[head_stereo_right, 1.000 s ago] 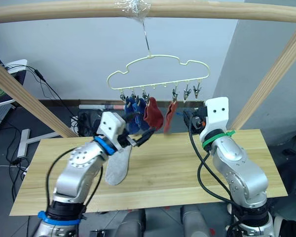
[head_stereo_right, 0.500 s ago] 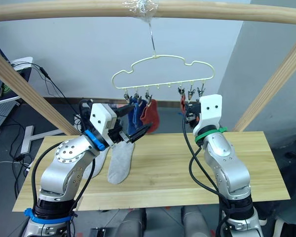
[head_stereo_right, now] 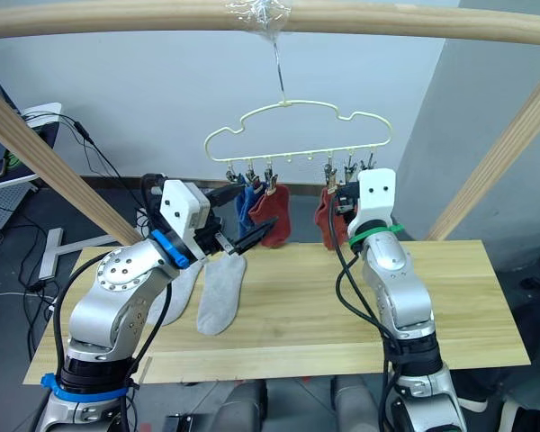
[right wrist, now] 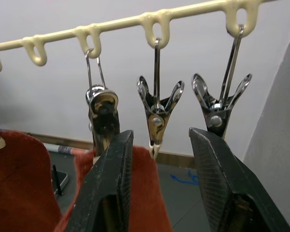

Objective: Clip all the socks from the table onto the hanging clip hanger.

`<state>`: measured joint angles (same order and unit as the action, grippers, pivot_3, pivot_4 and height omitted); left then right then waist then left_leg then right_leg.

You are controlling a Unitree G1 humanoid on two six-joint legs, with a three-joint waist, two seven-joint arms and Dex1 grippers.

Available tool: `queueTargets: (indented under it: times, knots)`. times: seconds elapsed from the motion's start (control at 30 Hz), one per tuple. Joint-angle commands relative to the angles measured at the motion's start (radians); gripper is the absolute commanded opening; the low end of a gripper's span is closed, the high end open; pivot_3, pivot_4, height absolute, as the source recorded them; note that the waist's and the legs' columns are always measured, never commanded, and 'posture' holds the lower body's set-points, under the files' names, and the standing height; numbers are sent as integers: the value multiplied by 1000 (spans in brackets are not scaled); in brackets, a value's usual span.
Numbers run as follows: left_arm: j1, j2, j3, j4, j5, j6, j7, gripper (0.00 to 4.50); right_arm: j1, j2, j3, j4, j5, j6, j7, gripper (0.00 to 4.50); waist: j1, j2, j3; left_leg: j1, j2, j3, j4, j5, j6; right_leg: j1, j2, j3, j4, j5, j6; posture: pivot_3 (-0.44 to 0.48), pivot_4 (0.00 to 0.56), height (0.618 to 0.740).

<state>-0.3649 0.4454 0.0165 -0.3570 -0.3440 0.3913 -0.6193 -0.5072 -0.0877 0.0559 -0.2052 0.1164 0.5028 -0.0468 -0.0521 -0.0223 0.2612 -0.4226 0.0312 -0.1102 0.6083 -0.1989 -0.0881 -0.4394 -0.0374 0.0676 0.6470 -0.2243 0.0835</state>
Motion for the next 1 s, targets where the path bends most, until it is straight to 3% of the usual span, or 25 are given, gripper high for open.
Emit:
queueTargets:
  times: [0.03,0.37,0.63,1.0]
  knots:
    - [-11,7,18,-58,-20,3,8,4500,-26,13,-18,-1,-16,-48,-1,1898,0,0,0,0,0,0,0,0,0,0,0,0,0,0,0,58,244,740]
    - [-68,5,30,-72,-80,57,-2,4500,-81,16,-34,88,-38,-111,21,1898,2,0,0,0,0,0,0,0,0,0,0,0,0,0,0,71,250,740]
    - [-127,5,68,-108,-303,230,-24,4500,-104,28,-28,111,-39,-133,37,1898,3,0,0,0,0,0,0,0,0,0,0,0,1,0,0,75,255,740]
    - [-157,14,48,-117,-303,232,-14,4500,-145,40,-30,148,-38,-152,47,1898,5,0,0,1,0,0,0,0,0,1,0,0,1,0,-1,77,260,740]
